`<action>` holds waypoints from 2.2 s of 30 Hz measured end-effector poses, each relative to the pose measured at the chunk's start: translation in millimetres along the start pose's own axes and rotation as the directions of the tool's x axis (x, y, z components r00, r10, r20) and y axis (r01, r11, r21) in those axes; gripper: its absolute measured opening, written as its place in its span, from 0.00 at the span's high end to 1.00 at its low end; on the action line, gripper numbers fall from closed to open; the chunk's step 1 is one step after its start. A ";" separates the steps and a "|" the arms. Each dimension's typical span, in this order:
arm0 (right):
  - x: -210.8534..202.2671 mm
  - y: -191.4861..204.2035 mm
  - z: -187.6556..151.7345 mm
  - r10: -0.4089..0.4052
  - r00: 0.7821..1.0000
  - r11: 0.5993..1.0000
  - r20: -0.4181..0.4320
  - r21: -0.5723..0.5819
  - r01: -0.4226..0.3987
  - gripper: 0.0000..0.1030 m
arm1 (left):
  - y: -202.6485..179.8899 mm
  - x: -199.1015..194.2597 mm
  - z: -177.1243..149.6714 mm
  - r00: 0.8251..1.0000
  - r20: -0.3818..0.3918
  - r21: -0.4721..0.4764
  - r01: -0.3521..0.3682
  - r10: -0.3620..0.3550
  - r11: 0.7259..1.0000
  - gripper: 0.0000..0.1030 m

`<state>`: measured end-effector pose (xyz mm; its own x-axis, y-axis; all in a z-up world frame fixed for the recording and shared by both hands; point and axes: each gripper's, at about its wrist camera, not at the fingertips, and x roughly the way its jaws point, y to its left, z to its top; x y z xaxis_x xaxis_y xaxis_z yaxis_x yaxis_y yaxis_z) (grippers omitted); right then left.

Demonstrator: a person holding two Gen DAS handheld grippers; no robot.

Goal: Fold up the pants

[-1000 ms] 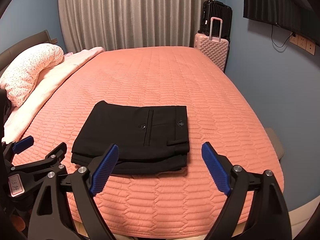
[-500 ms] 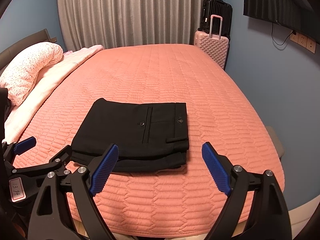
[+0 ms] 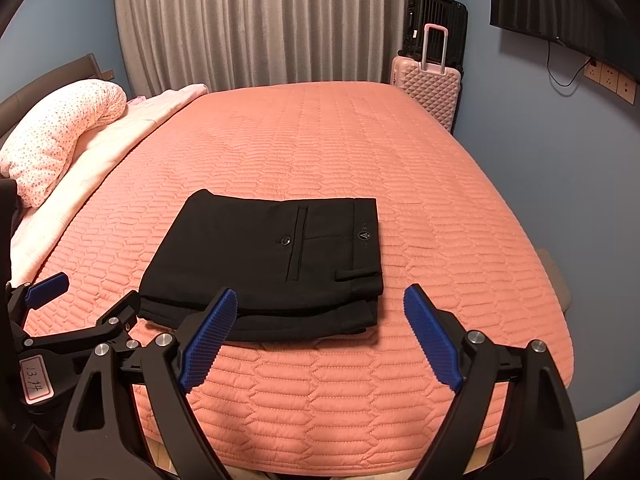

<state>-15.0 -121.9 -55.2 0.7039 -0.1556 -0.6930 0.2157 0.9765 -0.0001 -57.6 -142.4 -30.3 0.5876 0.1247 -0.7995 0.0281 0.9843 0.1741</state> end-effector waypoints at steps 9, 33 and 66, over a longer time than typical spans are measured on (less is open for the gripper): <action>0.4 -2.3 -1.1 -0.001 1.000 1.000 -0.001 0.005 0.001 0.18 | -3.6 0.0 -0.1 1.000 -0.003 0.004 0.021 -0.021 1.000 0.16; 6.1 -0.7 -1.4 -0.003 1.000 1.000 -0.013 0.012 0.004 0.19 | -4.4 8.0 -0.5 0.999 -0.017 0.001 0.039 -0.039 0.999 0.16; 4.9 -7.5 3.1 -0.012 1.000 1.000 -0.003 0.018 0.012 0.19 | -11.7 4.5 2.9 0.998 -0.009 0.013 0.066 -0.066 0.998 0.16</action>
<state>-11.1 -130.4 -56.4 0.6990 -0.1663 -0.6955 0.2357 0.9718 0.0045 -52.9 -153.7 -34.2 0.5772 0.0608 -0.8143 0.0774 0.9887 0.1287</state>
